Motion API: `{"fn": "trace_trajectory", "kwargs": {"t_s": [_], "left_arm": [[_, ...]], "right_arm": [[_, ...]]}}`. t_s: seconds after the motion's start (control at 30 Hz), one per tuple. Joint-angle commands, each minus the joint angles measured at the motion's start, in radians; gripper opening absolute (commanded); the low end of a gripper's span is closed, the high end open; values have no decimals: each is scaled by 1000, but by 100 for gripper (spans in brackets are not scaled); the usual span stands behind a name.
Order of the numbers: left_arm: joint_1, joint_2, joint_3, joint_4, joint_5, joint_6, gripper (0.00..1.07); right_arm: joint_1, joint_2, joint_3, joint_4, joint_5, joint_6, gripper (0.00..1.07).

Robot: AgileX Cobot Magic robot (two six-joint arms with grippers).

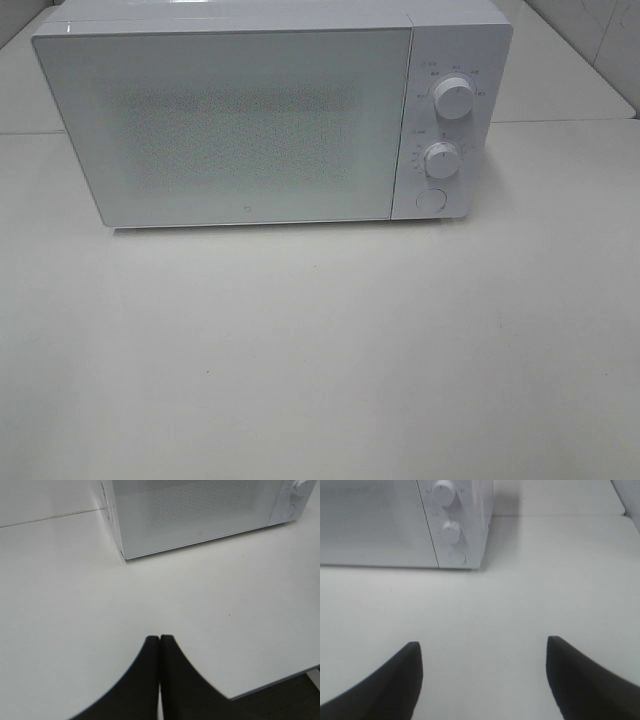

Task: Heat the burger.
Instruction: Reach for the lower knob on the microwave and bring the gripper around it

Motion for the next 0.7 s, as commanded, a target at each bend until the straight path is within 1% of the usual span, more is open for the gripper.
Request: {"fn": "trace_trajectory", "kwargs": {"t_s": [0.03, 0.1, 0.13, 0.2, 0.23, 0.3, 0.33, 0.37, 0.43, 0.47, 0.53, 0.57, 0.63, 0.7], "left_arm": [[4, -20, 1, 0, -17, 0, 0], [4, -20, 1, 0, -17, 0, 0], [4, -20, 1, 0, -17, 0, 0], [4, -20, 1, 0, -17, 0, 0], [4, -20, 1, 0, -17, 0, 0], [4, -20, 1, 0, -17, 0, 0], [4, -20, 1, 0, -17, 0, 0], [4, -20, 1, 0, -17, 0, 0], [4, -20, 1, 0, -17, 0, 0], [4, -20, 1, 0, -17, 0, 0], [4, -20, 1, 1, -17, 0, 0], [4, -20, 1, 1, -17, 0, 0], [4, -20, 1, 1, -17, 0, 0], [4, -20, 1, 1, -17, 0, 0]], "right_arm": [[-4, 63, -13, -11, -146, -9, 66], [-4, 85, -12, -11, -170, -9, 66], [-4, 131, -5, -11, -240, -14, 66], [-4, 150, -1, -11, -276, -14, 66], [-4, 199, 13, -11, -342, -14, 66], [-4, 220, 18, -11, -375, -14, 66], [-4, 269, 24, -11, -424, -14, 66], [-4, 269, 24, -11, -424, -14, 66], [-4, 351, 24, -11, -489, -14, 66], [-4, 351, 24, -11, -489, -14, 66], [-4, 426, 24, -11, -543, -9, 66], [-4, 426, 24, -11, -543, -9, 66], [-4, 497, 23, -10, -593, -8, 66], [-4, 522, 23, -10, -612, -8, 66]]}}
